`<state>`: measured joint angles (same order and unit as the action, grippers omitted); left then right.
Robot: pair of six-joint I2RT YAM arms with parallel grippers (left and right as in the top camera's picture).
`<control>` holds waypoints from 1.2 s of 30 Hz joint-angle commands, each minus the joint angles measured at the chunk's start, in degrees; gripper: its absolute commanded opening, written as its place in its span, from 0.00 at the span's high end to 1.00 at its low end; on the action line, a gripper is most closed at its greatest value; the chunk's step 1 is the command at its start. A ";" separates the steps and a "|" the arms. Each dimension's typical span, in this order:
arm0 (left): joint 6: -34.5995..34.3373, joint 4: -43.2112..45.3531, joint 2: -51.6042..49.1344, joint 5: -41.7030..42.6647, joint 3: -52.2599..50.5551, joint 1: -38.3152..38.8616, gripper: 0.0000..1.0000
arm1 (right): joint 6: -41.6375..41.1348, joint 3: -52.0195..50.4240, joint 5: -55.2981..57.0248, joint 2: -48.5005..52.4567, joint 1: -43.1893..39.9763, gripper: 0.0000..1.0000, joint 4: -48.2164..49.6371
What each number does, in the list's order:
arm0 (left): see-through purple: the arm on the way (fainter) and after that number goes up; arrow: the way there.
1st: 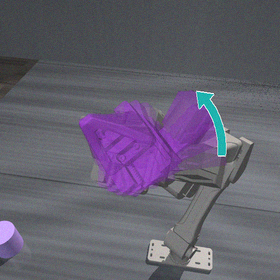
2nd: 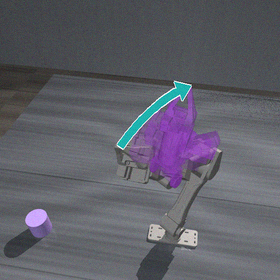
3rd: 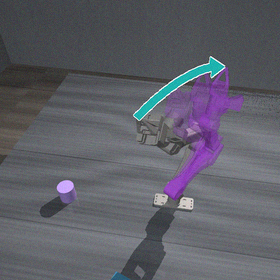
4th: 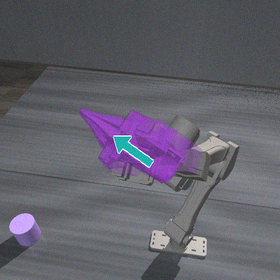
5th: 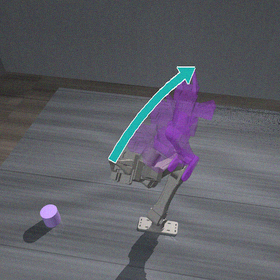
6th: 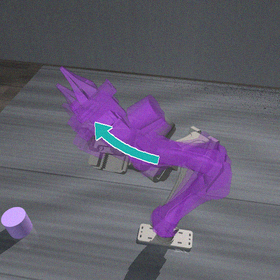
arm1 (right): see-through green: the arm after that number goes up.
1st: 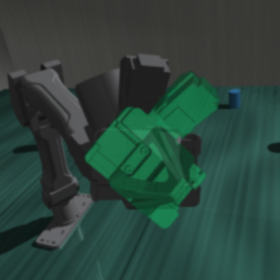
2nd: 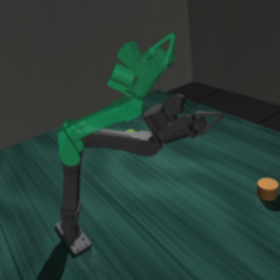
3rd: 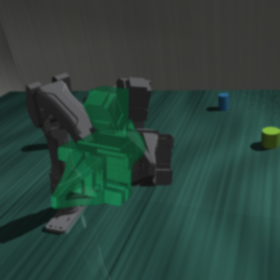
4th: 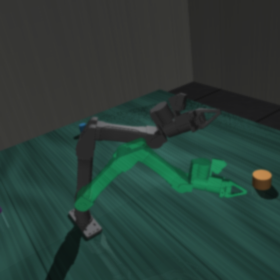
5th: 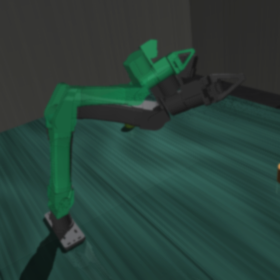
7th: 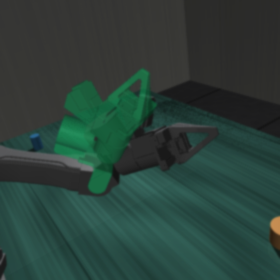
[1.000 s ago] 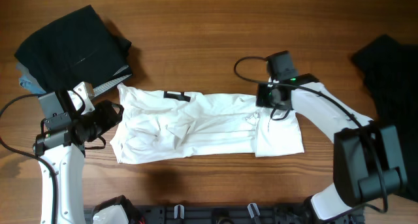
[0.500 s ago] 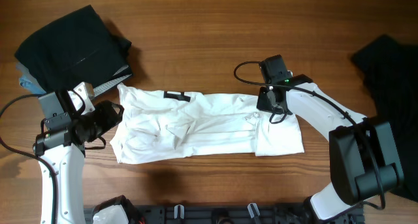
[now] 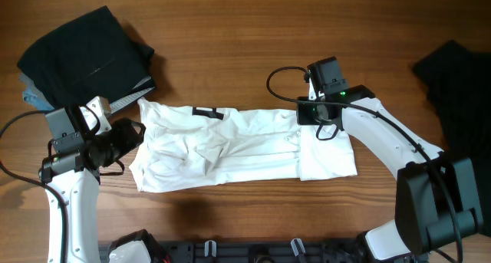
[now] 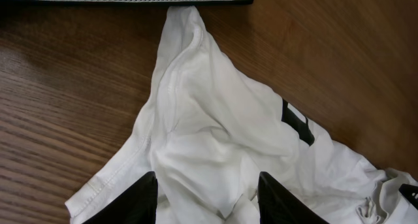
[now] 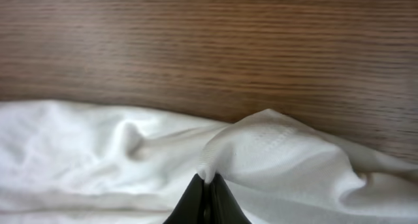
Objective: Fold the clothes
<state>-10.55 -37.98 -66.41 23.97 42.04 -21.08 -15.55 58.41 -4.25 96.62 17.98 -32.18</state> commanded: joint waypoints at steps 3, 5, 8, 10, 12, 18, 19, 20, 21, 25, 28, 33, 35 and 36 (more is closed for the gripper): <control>1.16 0.00 0.63 1.09 0.04 -0.04 0.51 | 2.58 1.14 -6.03 -0.83 0.07 0.58 0.72; 1.16 0.00 0.63 1.09 0.04 -0.02 0.51 | 0.20 1.18 -3.69 -0.87 -0.02 0.53 1.14; 1.16 -0.07 0.63 1.09 0.04 -0.02 0.51 | -1.70 1.73 -2.34 -1.79 -1.25 0.53 1.29; 1.16 -0.07 0.63 1.09 0.04 -0.02 0.51 | -2.40 2.36 -4.17 -3.85 -4.24 0.54 0.83; 1.16 -0.04 0.63 1.09 0.04 -0.04 0.51 | -0.26 2.40 -8.72 -5.81 -7.30 0.59 0.83; 1.16 0.00 0.63 1.09 0.04 -0.02 0.51 | 0.59 2.16 -12.68 -7.69 -16.39 0.96 -5.27; 1.16 0.00 0.63 1.09 0.04 -0.04 0.51 | -0.50 1.92 -10.71 -7.54 -17.35 0.96 -6.62; 1.16 0.00 0.63 1.09 0.04 -0.04 0.51 | -1.20 1.60 -9.29 -7.23 -18.21 0.96 -7.65; 1.16 0.00 0.63 1.09 0.04 -0.04 0.51 | -1.11 1.09 -9.09 -7.02 -18.80 0.95 -8.13; 1.16 0.04 0.63 1.07 0.04 -0.04 0.50 | -1.18 -1.16 -10.91 -4.87 -18.69 0.96 -8.48; 1.16 0.00 0.63 1.09 0.04 -0.02 0.50 | -4.24 -2.47 -9.07 -2.14 -17.55 0.96 -8.96; 1.16 0.02 0.63 1.09 0.04 -0.02 0.50 | -2.10 -3.67 -8.33 2.58 -17.46 0.64 6.45; 1.16 0.00 0.63 1.09 0.04 -0.02 0.50 | 5.51 -2.54 -12.41 2.43 -17.70 0.54 9.77; 1.16 -0.07 0.63 1.09 0.04 -0.04 0.50 | 5.42 -1.38 -12.39 1.88 -17.94 0.52 8.72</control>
<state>-10.55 -37.98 -66.41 23.97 42.04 -21.08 -16.86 54.70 -13.50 98.91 0.30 -23.77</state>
